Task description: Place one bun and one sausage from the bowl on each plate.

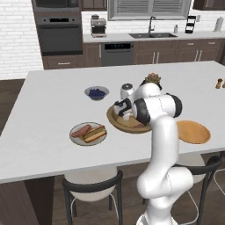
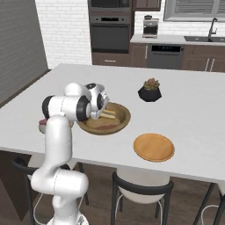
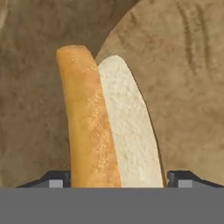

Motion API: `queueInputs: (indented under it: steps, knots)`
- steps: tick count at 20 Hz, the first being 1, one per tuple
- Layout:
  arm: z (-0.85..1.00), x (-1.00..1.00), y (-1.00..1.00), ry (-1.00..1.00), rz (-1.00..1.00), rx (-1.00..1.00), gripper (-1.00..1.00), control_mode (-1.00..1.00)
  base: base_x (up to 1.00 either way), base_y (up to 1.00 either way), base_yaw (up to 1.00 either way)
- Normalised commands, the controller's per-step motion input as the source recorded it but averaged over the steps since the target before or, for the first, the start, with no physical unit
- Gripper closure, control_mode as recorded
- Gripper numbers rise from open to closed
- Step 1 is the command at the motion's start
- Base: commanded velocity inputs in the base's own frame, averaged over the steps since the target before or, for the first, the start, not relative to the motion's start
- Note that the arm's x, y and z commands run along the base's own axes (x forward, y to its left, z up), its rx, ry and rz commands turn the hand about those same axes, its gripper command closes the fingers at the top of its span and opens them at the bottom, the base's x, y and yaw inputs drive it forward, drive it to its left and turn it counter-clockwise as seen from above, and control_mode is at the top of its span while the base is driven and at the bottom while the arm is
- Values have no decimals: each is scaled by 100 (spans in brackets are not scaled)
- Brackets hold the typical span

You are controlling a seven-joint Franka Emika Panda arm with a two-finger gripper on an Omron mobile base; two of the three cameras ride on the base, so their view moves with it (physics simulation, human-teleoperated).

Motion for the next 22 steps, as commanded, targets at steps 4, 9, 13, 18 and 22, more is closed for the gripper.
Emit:
queueInputs:
  steps: [4, 9, 13, 18, 22]
  knots:
    - [-28, -13, -3, 0, 0, 0, 100, -100, 0, 0, 0]
    - [15, -74, -29, -9, -6, 1, 100, -100, 0, 0, 0]
    - [87, -74, -39, -9, -13, 7, 100, -100, 0, 0, 0]
    - [100, -79, -45, -2, -20, 11, 100, -100, 0, 0, 0]
    - [98, -82, -86, 13, -25, 8, 100, -100, 0, 0, 0]
